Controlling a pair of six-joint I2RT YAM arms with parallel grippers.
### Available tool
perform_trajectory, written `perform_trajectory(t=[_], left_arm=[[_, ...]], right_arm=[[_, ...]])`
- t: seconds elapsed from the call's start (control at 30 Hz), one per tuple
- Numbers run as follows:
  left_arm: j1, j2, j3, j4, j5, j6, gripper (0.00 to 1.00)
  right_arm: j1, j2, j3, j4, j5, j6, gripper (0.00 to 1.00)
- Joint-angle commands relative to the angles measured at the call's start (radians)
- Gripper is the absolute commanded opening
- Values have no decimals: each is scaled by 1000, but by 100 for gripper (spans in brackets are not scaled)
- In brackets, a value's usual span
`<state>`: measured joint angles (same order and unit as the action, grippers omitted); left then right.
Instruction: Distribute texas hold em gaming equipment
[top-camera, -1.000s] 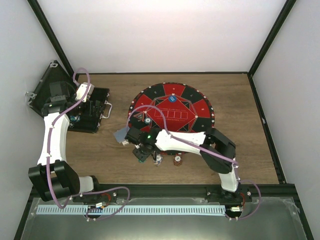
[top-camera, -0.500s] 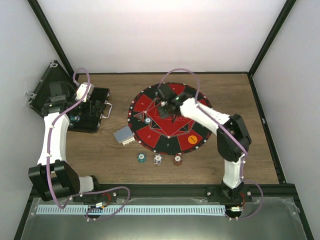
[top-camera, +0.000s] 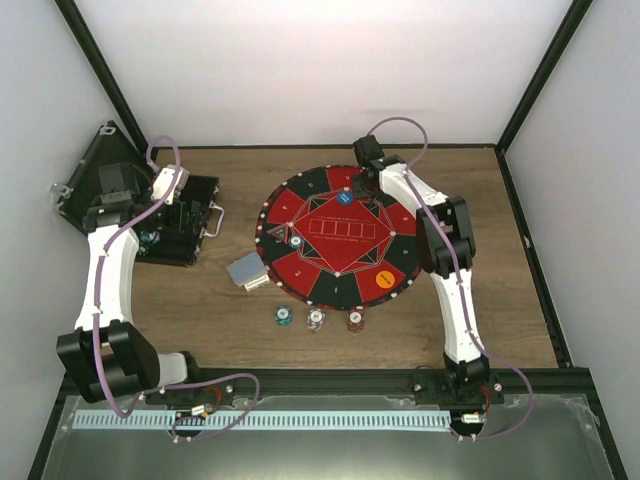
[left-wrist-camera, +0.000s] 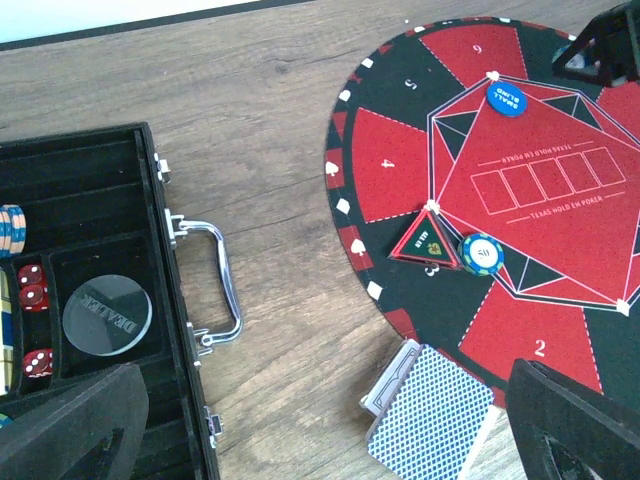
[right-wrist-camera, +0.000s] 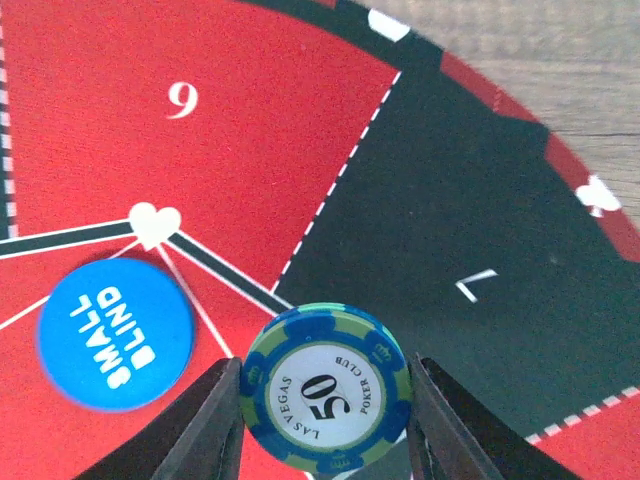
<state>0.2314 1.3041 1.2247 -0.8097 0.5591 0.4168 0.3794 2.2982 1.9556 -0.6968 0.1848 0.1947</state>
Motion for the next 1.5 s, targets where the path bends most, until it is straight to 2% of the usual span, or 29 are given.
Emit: perform_trajectory(t=[0.0, 0.2, 0.3, 0.33, 0.37, 0.4, 0.53, 0.67, 0.8, 0.97, 1.23, 1.47], left_arm=[[6, -8, 7, -7, 22, 13, 100], [6, -3, 7, -8, 19, 19, 100], [6, -2, 8, -11, 17, 19, 100], [6, -2, 9, -15, 17, 21, 100], [6, -2, 10, -18, 15, 21, 100], [5, -3, 11, -20, 13, 23, 100], [6, -5, 9, -31, 19, 27, 100], [6, -6, 9, -37, 23, 28, 100], [6, -7, 12, -43, 24, 29, 100], [5, -9, 18, -54, 17, 29, 100], [8, -16, 16, -54, 17, 30, 100], [8, -12, 16, -48, 20, 27, 100]], right_arm=[[-6, 67, 104, -37, -33, -15, 4], [-19, 117, 118, -33, -50, -14, 4], [-23, 131, 119, -36, -52, -14, 10], [-23, 132, 118, -37, -53, -12, 15], [-23, 130, 118, -39, -54, -9, 28], [-23, 127, 118, -42, -55, -5, 35], [-23, 96, 117, -52, -54, 5, 58], [-16, 45, 118, -63, -43, 5, 72], [9, -31, 94, -71, -17, -2, 80], [97, -197, -61, -26, 16, -12, 84], [373, -432, -354, 29, 32, -4, 91], [609, -489, -520, 52, -33, 74, 97]])
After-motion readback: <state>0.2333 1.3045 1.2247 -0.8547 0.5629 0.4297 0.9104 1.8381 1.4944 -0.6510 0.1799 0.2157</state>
